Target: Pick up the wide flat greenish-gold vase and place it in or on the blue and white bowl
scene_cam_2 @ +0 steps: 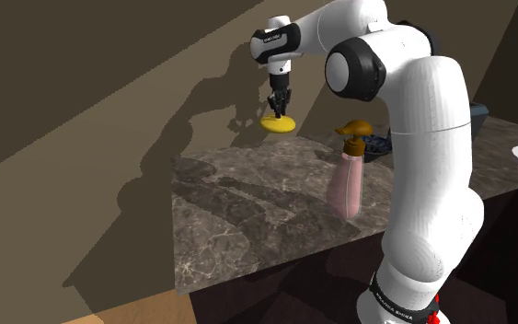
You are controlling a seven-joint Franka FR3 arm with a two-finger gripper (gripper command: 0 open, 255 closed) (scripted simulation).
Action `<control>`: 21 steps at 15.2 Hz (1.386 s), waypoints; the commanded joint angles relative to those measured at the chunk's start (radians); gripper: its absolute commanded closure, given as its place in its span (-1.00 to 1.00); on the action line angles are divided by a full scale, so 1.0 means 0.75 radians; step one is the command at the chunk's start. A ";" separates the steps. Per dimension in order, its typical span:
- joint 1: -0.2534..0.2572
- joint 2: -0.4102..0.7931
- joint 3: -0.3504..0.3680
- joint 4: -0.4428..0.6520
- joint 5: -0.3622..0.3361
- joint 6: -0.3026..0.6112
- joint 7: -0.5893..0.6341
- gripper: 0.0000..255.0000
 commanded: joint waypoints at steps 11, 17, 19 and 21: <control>-0.025 0.036 -0.003 0.270 0.011 -0.234 -0.012 1.00; -0.044 -0.180 -0.045 -0.005 -0.047 -0.163 -0.094 1.00; -0.056 -0.255 -0.062 -0.095 -0.071 -0.141 -0.128 1.00; -0.071 -0.324 -0.081 -0.174 -0.093 -0.125 -0.162 1.00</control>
